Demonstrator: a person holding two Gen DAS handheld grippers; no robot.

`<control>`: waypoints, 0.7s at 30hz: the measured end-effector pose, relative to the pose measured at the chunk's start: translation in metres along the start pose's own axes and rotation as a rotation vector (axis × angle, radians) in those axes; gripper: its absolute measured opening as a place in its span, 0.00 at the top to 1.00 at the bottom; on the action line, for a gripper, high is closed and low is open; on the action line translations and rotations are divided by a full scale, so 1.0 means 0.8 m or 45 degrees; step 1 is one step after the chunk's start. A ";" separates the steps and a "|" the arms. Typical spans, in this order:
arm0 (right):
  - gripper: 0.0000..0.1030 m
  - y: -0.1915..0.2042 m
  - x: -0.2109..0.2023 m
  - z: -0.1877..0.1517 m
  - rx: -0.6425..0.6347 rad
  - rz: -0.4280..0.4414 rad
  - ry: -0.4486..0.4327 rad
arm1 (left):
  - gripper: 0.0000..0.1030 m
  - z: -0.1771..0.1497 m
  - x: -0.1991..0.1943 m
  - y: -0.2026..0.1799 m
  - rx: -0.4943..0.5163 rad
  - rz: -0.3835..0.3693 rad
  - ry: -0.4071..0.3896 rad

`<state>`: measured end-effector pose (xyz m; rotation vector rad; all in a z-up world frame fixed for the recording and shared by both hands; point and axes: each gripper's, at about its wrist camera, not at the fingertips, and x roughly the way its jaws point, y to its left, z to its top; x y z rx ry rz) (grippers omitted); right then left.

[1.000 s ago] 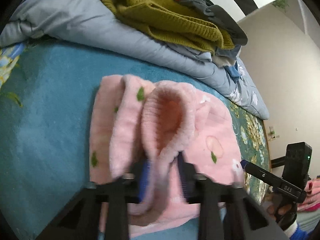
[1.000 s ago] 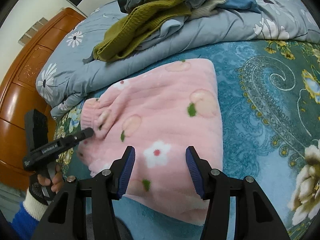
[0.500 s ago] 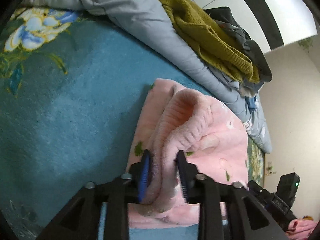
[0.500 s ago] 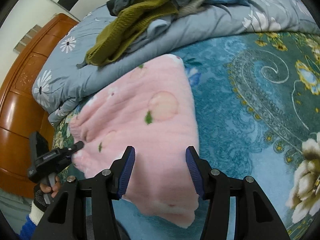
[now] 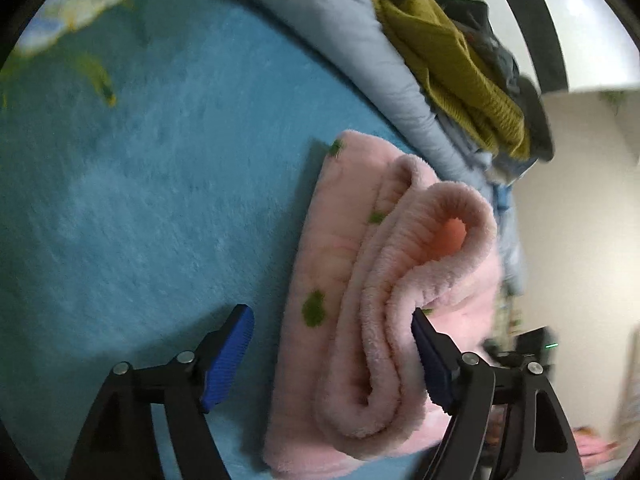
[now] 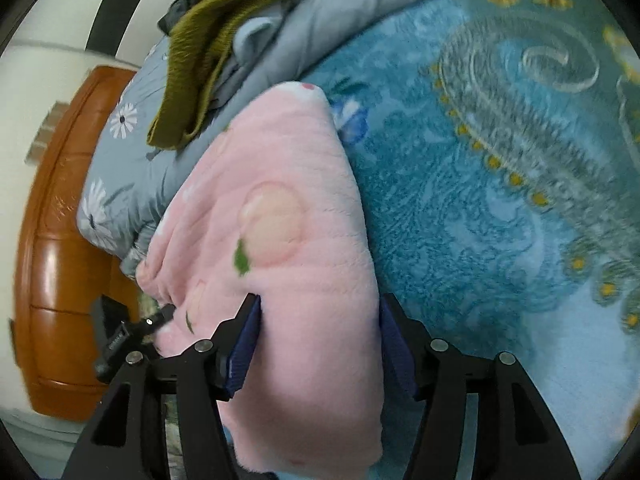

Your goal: Fold clothes

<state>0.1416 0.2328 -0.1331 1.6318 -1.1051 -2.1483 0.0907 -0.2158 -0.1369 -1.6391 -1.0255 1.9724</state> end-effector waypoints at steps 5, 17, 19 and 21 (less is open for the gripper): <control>0.40 -0.002 0.003 0.002 -0.018 0.087 0.028 | 0.22 -0.003 0.012 -0.002 0.033 -0.012 0.047; 0.40 -0.017 0.027 0.013 0.206 0.123 0.041 | 0.32 -0.006 0.020 -0.014 0.006 0.022 -0.016; 0.46 -0.015 0.027 0.013 0.233 0.115 0.032 | 0.40 -0.011 0.017 -0.016 -0.015 0.038 -0.028; 0.53 -0.009 0.024 0.012 0.246 0.105 0.025 | 0.48 -0.016 0.009 -0.018 -0.031 0.064 -0.046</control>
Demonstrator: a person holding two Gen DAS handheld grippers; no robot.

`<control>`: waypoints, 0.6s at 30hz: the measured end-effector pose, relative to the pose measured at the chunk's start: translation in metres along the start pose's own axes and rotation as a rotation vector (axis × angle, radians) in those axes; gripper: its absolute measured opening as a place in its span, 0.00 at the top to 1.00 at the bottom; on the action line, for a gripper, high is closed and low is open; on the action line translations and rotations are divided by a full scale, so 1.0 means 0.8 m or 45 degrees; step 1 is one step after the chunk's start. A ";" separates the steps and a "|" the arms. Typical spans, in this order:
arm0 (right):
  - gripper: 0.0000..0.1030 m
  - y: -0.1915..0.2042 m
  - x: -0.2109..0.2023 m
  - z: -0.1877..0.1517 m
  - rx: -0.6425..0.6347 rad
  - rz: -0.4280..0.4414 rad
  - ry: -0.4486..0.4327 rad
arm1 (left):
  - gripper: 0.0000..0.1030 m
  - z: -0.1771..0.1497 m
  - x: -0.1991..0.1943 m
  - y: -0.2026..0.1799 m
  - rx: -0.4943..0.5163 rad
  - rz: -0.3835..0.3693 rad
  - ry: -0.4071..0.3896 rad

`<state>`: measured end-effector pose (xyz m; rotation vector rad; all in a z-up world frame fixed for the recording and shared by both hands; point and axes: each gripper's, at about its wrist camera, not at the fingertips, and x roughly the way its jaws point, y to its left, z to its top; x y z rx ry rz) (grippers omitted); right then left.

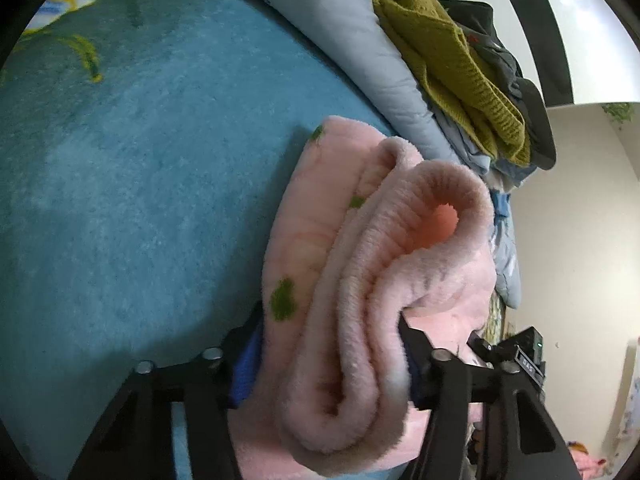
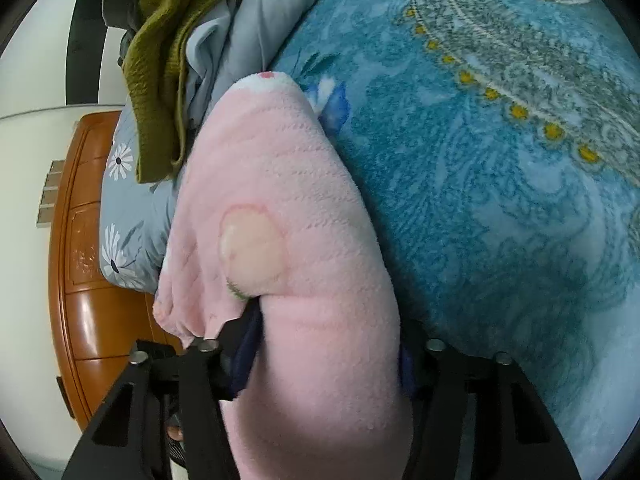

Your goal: Fold clothes

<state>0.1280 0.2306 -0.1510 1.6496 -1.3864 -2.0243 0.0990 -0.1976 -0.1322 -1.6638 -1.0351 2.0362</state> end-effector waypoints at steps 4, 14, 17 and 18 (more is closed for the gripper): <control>0.65 0.021 -0.007 -0.001 -0.005 -0.029 -0.013 | 0.59 -0.012 -0.014 -0.015 0.002 0.041 -0.051; 0.68 0.143 -0.032 -0.011 -0.338 -0.059 0.028 | 0.62 -0.054 -0.104 -0.004 -0.082 -0.098 -0.222; 0.68 0.196 -0.015 -0.022 -0.484 -0.056 0.099 | 0.62 -0.066 -0.152 0.022 -0.132 -0.113 -0.326; 0.68 0.208 -0.009 -0.028 -0.517 -0.056 0.120 | 0.62 -0.070 -0.169 0.032 -0.151 -0.113 -0.364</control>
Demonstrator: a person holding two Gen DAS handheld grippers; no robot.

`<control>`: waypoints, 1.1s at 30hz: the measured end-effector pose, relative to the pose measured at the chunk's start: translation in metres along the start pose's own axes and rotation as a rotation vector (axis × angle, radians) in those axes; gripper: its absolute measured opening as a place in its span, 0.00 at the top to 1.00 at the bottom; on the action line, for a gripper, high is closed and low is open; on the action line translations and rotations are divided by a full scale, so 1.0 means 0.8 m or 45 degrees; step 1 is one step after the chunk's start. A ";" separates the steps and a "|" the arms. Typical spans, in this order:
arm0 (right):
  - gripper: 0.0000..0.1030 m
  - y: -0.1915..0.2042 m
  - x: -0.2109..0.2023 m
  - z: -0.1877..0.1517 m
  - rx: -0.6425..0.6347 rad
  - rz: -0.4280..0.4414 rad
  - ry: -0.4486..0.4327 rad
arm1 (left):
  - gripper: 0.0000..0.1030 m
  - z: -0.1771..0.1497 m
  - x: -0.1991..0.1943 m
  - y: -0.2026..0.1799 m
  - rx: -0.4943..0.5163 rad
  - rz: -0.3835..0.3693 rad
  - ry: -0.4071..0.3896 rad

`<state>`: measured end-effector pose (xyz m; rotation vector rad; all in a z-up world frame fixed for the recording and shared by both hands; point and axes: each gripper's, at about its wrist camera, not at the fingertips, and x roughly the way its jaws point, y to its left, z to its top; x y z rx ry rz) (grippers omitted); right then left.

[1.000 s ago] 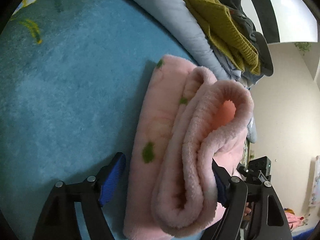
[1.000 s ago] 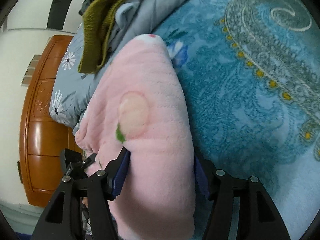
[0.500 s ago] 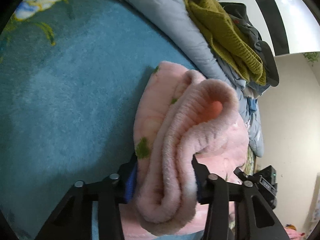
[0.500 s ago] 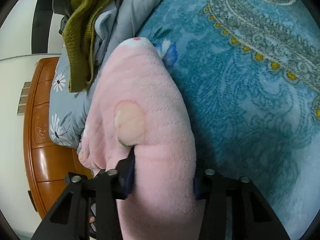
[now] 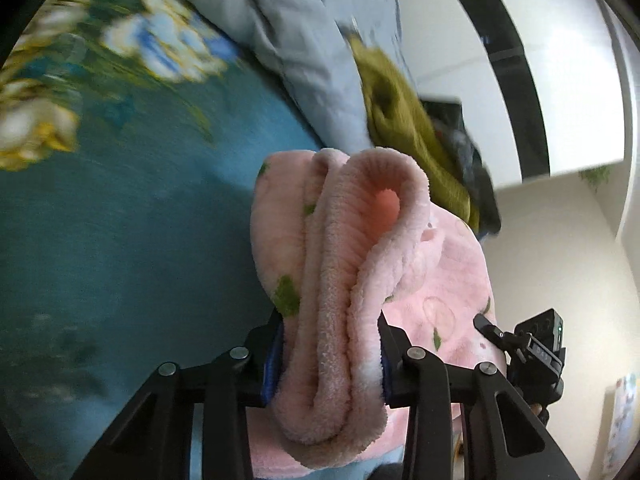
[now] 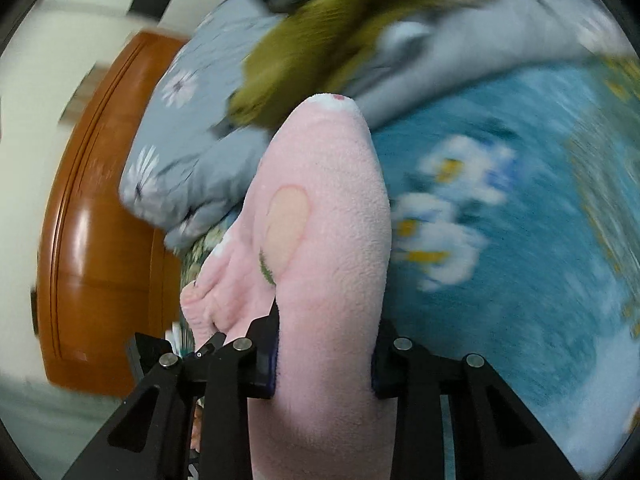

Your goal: Fold clothes

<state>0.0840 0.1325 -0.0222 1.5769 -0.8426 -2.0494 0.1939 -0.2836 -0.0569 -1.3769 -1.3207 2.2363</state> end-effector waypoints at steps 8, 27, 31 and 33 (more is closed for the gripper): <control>0.68 0.132 0.115 0.010 -0.286 0.064 0.231 | 0.62 0.004 -0.121 0.080 -0.142 0.087 -0.286; 0.68 0.383 0.415 0.005 -0.982 0.111 0.817 | 0.61 -0.022 -0.236 0.193 -0.411 0.318 -0.765; 0.68 0.421 0.463 0.008 -1.087 0.160 0.883 | 0.61 -0.023 -0.231 0.195 -0.412 0.391 -0.805; 0.68 0.430 0.481 0.007 -1.109 0.194 0.907 | 0.61 -0.025 -0.228 0.198 -0.421 0.435 -0.815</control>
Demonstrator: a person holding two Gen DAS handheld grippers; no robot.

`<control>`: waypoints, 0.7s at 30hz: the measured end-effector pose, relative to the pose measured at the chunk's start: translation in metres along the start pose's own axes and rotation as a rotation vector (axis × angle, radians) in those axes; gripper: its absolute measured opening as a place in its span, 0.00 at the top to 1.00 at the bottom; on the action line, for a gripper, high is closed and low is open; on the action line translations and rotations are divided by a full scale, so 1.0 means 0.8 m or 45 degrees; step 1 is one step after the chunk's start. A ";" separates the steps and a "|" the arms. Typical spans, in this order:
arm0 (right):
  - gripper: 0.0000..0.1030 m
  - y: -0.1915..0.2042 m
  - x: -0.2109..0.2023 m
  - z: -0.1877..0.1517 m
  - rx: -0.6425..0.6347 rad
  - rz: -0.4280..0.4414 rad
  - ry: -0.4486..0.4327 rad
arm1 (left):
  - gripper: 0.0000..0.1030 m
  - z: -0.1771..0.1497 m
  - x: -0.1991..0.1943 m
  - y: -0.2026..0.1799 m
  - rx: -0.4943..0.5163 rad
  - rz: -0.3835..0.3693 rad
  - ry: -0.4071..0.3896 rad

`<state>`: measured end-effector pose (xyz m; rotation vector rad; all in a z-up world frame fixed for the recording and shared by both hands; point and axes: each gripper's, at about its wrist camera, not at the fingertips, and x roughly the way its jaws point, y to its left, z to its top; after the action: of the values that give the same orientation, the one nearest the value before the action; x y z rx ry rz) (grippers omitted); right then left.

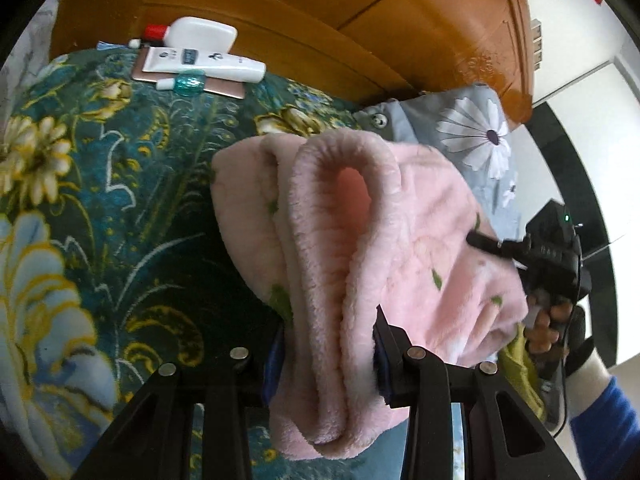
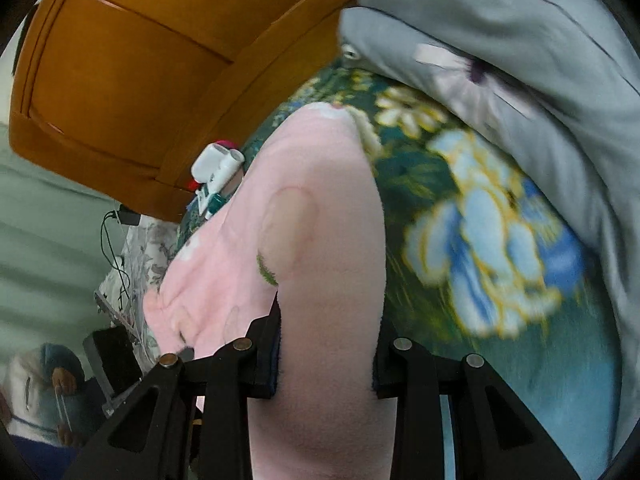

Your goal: Fold clothes

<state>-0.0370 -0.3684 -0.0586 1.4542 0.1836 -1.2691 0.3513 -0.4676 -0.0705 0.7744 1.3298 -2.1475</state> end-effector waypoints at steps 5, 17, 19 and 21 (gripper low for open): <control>0.68 -0.020 0.040 0.011 -0.005 0.016 0.064 | 0.61 -0.008 0.023 0.024 -0.059 0.047 0.047; 0.55 -0.089 0.029 -0.024 0.080 -0.032 0.075 | 0.55 -0.002 0.013 0.015 0.063 0.085 0.090; 0.55 -0.088 0.011 -0.027 0.068 -0.066 0.036 | 0.57 0.004 -0.003 0.008 0.105 0.108 0.071; 0.55 -0.082 -0.007 -0.034 0.042 -0.137 -0.009 | 0.57 0.013 -0.022 -0.005 0.180 0.141 0.014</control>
<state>-0.0699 -0.3214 -0.1008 1.4839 0.2397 -1.3695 0.3589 -0.4737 -0.0522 0.8949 1.1220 -2.1685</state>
